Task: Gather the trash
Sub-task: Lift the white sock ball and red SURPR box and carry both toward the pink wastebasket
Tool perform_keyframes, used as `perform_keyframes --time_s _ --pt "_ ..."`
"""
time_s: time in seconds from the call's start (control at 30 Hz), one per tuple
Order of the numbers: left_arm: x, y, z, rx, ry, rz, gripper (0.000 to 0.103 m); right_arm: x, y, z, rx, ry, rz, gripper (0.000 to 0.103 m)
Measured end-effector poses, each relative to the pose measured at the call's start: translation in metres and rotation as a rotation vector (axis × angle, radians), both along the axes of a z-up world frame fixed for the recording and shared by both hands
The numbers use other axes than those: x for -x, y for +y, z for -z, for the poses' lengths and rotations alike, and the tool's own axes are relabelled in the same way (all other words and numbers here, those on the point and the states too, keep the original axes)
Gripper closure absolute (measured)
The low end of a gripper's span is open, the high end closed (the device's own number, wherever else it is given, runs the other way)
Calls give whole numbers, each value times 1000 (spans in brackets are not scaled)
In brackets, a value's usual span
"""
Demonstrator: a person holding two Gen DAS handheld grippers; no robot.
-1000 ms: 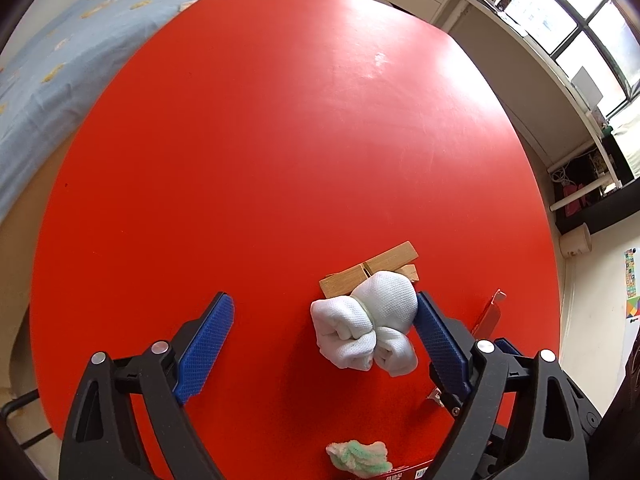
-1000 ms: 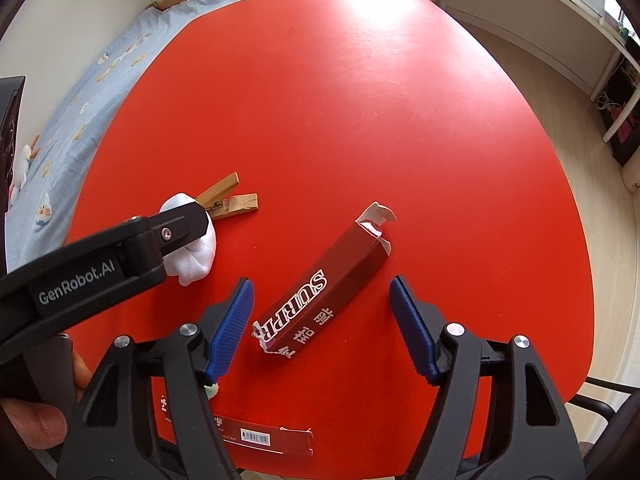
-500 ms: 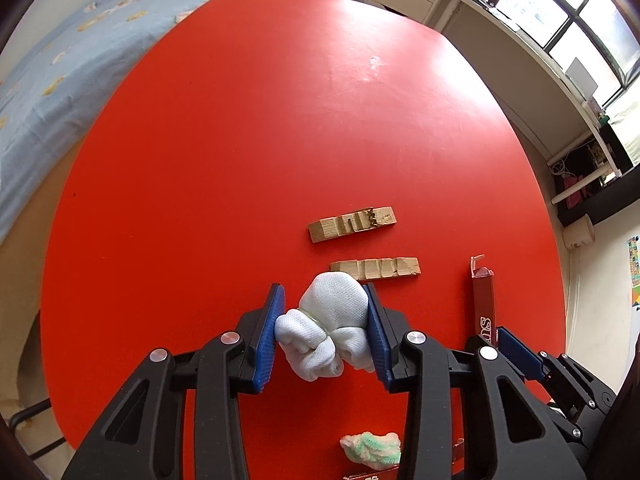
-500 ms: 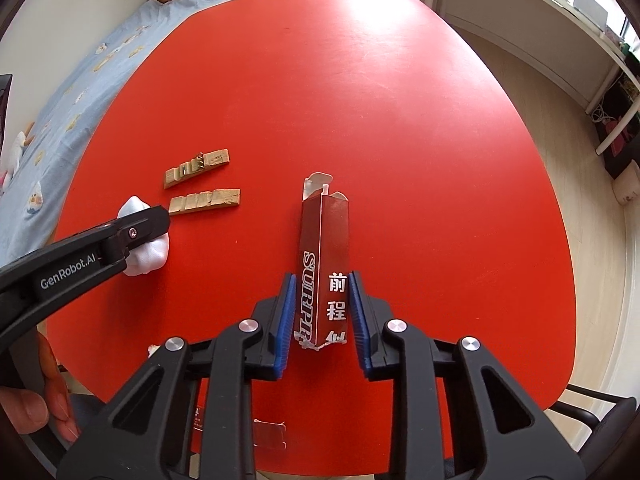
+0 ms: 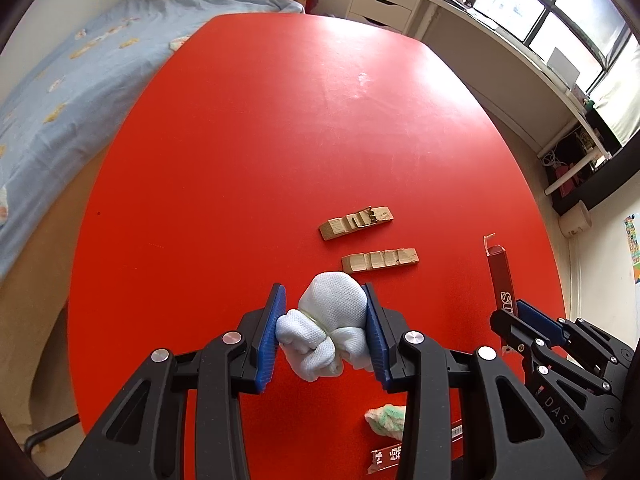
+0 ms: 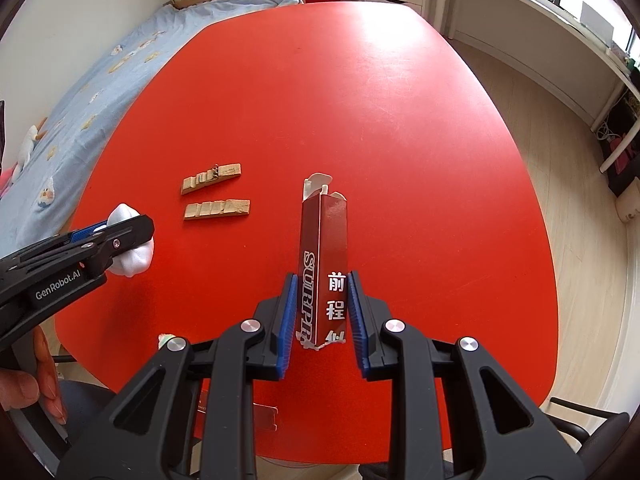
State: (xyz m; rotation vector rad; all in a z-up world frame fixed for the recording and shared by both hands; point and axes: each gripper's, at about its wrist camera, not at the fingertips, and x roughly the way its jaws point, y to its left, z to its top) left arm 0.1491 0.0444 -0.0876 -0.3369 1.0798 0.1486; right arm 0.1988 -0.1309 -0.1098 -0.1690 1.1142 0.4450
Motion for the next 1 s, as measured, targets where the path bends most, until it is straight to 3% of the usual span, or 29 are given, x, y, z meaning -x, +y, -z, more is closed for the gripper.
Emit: perform_keyframes --time_s 0.57,1.0 --pt "49 -25 -51 -76 -128 157 65 36 -16 -56 -19 -124 -106 78" --pt "98 -43 -77 -117 -198 254 65 93 -35 -89 -68 -193 -200 78"
